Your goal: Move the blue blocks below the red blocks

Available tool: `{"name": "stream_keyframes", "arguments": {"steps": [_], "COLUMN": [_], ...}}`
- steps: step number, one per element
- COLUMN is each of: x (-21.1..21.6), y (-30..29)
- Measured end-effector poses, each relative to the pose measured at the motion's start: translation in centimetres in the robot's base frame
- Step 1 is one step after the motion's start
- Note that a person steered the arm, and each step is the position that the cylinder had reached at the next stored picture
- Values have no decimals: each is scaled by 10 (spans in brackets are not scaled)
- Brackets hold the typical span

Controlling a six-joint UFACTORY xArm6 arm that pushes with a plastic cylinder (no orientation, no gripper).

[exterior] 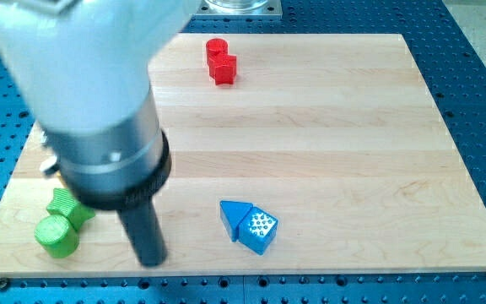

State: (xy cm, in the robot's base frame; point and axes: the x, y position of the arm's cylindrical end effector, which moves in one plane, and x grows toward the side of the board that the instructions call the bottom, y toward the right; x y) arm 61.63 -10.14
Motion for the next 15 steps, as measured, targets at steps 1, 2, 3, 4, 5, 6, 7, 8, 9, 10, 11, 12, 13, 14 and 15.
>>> {"name": "stream_keyframes", "arguments": {"steps": [1, 2, 3, 4, 5, 6, 7, 8, 9, 10, 11, 12, 13, 14, 15], "x": [2, 2, 3, 2, 2, 2, -3, -25, -25, -25, -22, -22, -22, -32, -33], "y": [8, 82, 92, 106, 158, 188, 208, 176, 126, 105, 104, 83, 51, 29, 10]}}
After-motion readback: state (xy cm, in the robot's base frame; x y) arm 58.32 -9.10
